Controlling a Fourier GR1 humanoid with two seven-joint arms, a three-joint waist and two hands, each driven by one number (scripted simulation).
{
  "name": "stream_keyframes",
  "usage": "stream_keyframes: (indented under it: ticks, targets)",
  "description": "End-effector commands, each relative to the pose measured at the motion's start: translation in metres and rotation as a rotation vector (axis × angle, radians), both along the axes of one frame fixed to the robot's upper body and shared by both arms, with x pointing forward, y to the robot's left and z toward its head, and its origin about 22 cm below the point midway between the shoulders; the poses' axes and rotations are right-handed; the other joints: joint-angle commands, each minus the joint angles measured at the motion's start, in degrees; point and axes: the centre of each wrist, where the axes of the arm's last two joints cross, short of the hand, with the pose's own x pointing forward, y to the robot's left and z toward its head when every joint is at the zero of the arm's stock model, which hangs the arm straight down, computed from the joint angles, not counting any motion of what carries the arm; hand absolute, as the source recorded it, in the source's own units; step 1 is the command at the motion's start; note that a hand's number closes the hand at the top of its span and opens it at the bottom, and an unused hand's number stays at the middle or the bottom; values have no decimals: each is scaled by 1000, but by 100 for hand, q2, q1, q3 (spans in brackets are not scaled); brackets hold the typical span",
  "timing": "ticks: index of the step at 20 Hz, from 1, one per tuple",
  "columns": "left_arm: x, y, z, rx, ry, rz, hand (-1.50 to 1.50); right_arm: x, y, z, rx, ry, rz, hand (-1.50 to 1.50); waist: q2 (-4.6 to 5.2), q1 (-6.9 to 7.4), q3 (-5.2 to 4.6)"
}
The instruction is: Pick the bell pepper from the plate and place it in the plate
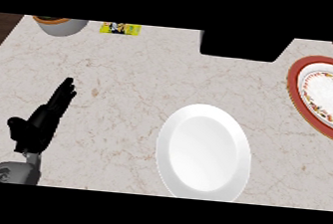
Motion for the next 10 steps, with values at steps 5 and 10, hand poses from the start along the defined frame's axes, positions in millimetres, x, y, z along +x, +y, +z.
stream_keyframes:
  ticks: [5,10]
  targets:
    - [-7,-20,1,1,-14,14,0,71,55,-37,61,30,92,150,-6,-20,-1]
    - [-1,-1,1,15,13,25,0,109,94,-50,61,50,109,150,-4,-30,-2]
